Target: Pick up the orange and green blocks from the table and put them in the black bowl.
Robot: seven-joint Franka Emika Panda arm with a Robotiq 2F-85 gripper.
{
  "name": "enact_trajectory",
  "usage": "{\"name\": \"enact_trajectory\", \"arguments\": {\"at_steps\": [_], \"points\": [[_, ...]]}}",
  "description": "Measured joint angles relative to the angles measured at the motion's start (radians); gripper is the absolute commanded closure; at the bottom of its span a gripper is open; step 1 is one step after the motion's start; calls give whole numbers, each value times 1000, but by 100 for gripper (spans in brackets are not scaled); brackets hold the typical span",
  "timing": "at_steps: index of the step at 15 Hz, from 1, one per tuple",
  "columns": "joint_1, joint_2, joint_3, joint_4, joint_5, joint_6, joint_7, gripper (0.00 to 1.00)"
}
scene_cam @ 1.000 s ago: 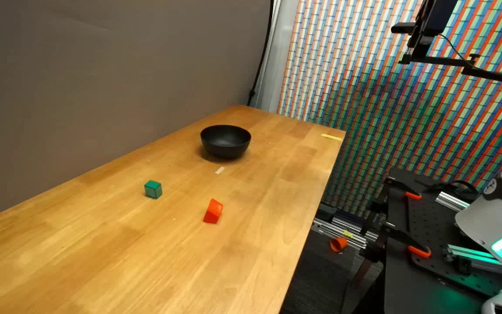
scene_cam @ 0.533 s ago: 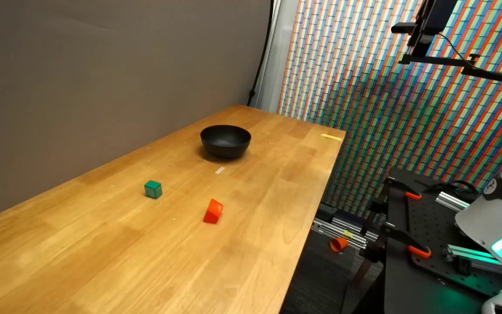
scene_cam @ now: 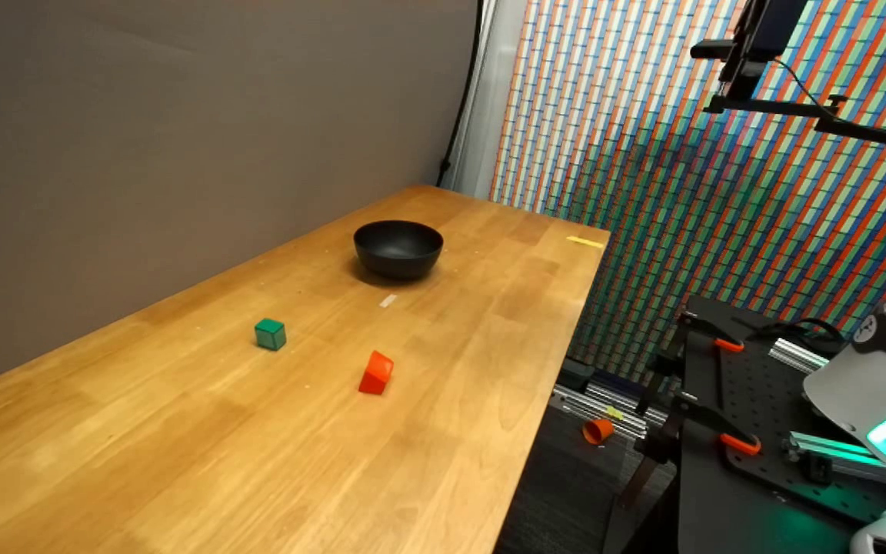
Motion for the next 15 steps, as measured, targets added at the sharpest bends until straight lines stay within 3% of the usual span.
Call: {"name": "enact_trajectory", "arguments": {"at_steps": [4, 7, 15], "points": [[0, 10, -1, -6, 1, 7, 0, 0], [16, 81, -1, -14, 28, 103, 0, 0], [142, 543, 11, 49, 94, 534, -33, 0]]}}
